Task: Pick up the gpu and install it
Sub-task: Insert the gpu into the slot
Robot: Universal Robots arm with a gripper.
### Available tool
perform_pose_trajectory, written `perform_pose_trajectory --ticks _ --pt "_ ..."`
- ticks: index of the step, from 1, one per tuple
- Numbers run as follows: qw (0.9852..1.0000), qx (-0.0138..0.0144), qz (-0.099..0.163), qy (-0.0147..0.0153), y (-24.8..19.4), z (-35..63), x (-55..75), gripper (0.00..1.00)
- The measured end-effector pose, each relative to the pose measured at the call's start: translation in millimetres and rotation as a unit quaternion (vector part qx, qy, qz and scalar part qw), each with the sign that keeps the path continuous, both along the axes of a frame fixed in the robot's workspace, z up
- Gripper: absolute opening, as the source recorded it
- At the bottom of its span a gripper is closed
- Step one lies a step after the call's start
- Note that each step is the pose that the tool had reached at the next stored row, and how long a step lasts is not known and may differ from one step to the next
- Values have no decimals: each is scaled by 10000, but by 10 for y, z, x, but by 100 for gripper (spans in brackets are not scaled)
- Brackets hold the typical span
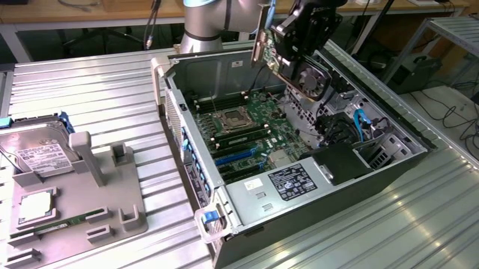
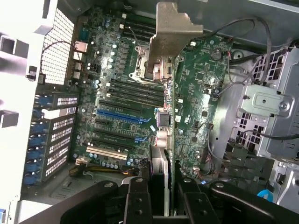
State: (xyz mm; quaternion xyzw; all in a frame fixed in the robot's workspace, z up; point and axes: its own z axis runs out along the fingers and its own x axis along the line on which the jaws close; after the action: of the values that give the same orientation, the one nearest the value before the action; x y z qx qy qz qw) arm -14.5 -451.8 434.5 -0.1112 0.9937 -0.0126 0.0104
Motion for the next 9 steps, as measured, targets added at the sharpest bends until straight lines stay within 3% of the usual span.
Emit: perform_pose_trajectory --ticks 2,5,6,7,9 --pt "9994 0 357 0 0 0 0 28" --pt "9957 0 924 0 0 0 0 28" --pt "9940 0 1097 0 0 0 0 28" --pt "9904 0 1380 0 0 0 0 28" --pt "9858 0 1676 0 0 0 0 28"
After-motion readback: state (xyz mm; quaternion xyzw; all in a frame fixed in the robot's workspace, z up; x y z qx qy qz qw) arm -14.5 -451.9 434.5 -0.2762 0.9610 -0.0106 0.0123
